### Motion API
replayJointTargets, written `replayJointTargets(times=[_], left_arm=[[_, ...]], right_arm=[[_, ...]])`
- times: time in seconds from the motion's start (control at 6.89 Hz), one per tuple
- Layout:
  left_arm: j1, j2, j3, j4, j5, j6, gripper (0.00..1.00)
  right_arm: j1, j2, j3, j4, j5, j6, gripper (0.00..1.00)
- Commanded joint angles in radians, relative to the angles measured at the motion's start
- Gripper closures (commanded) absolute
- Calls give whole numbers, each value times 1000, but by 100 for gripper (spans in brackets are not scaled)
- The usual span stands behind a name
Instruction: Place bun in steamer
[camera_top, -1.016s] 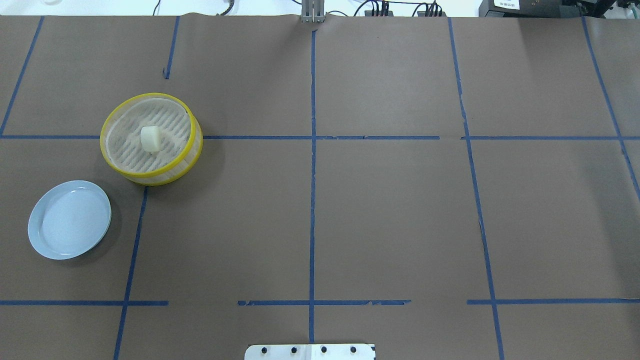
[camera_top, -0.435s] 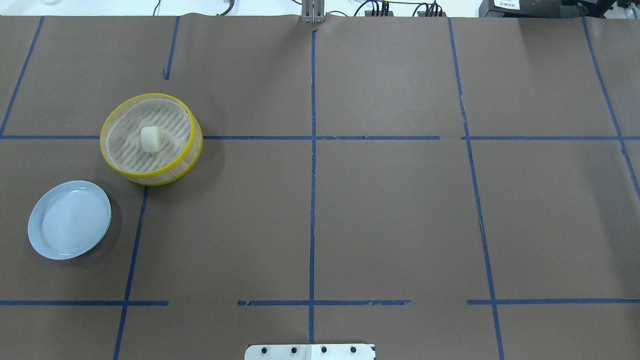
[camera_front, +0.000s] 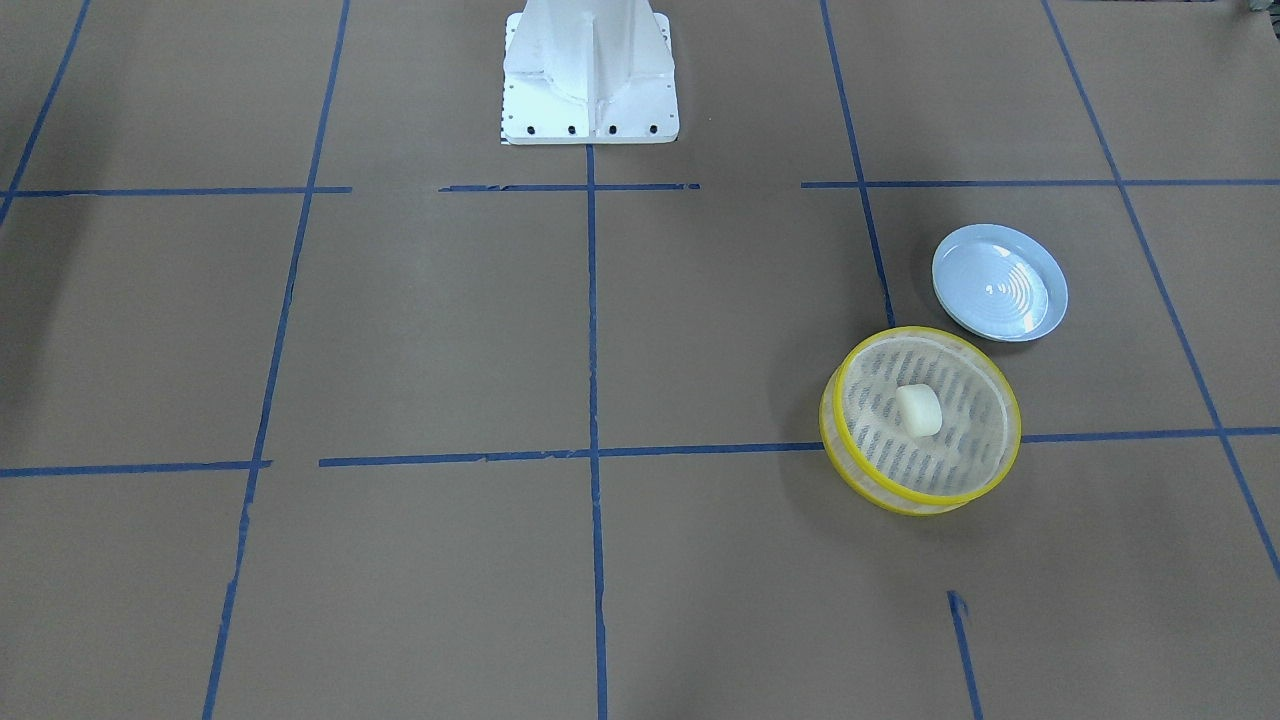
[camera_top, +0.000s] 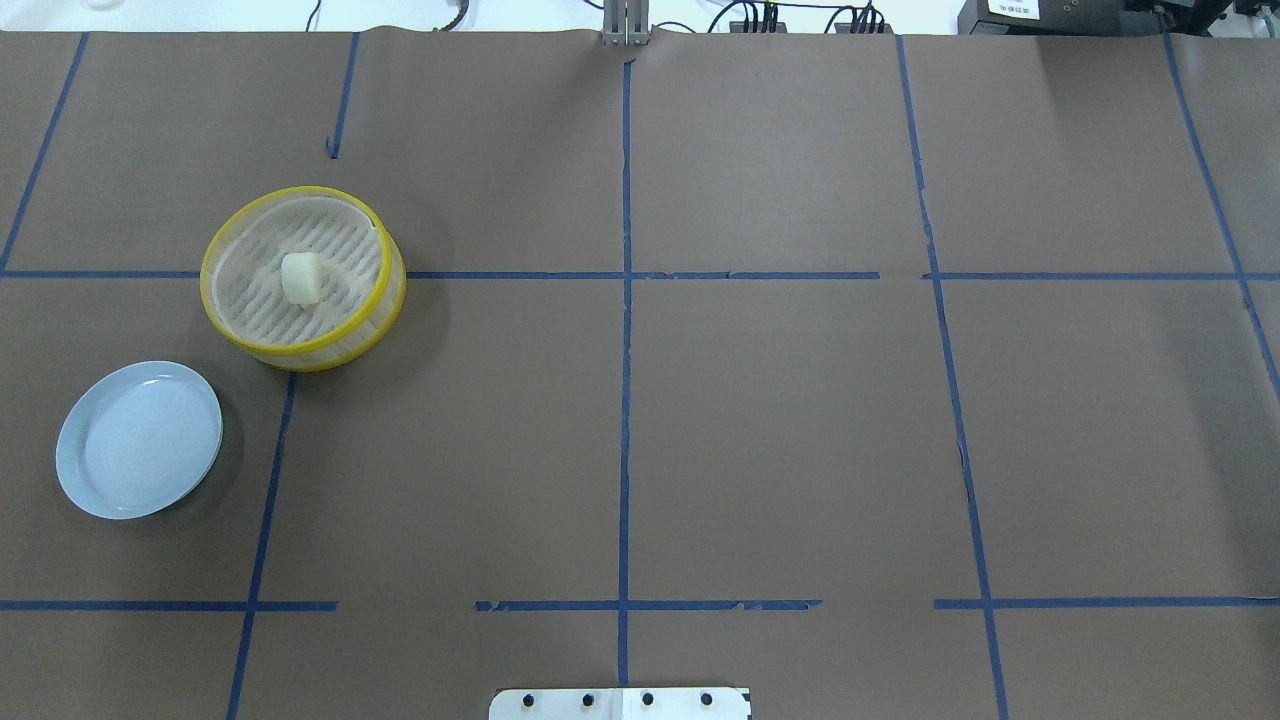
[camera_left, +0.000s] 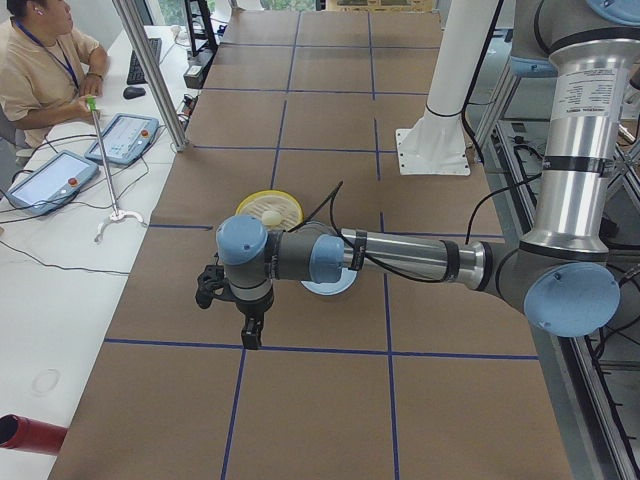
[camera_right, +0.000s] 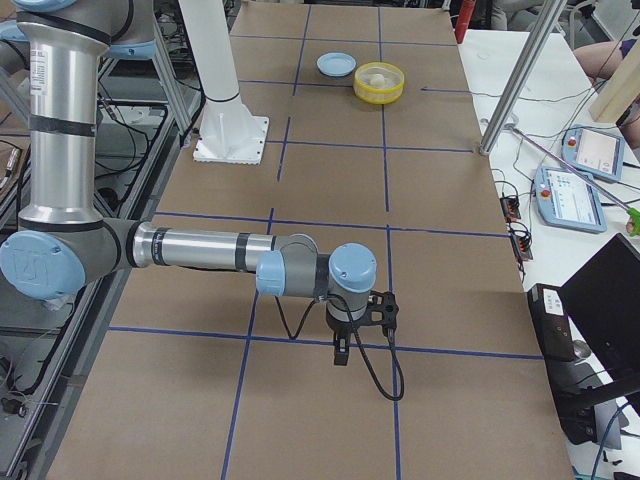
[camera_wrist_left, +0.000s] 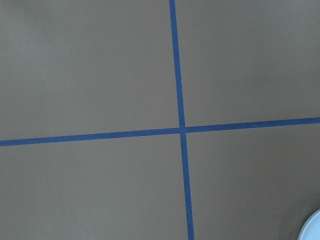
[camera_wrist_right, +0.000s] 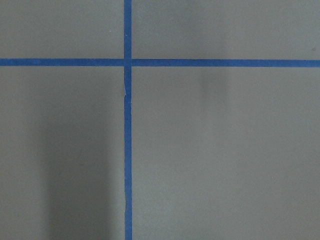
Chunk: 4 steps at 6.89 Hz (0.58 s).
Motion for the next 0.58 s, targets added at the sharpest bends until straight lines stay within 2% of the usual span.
replayJointTargets(times=[0.0, 0.29, 0.44], left_arm=[[-1, 6, 25, 13, -3, 3, 0], [-20, 9, 26, 27, -111, 2, 0], [-20, 11, 23, 30, -110, 2, 0]], right_arm=[[0, 0, 0, 0, 0, 0, 0], [0, 0, 0, 0, 0, 0, 0], [0, 0, 0, 0, 0, 0, 0]])
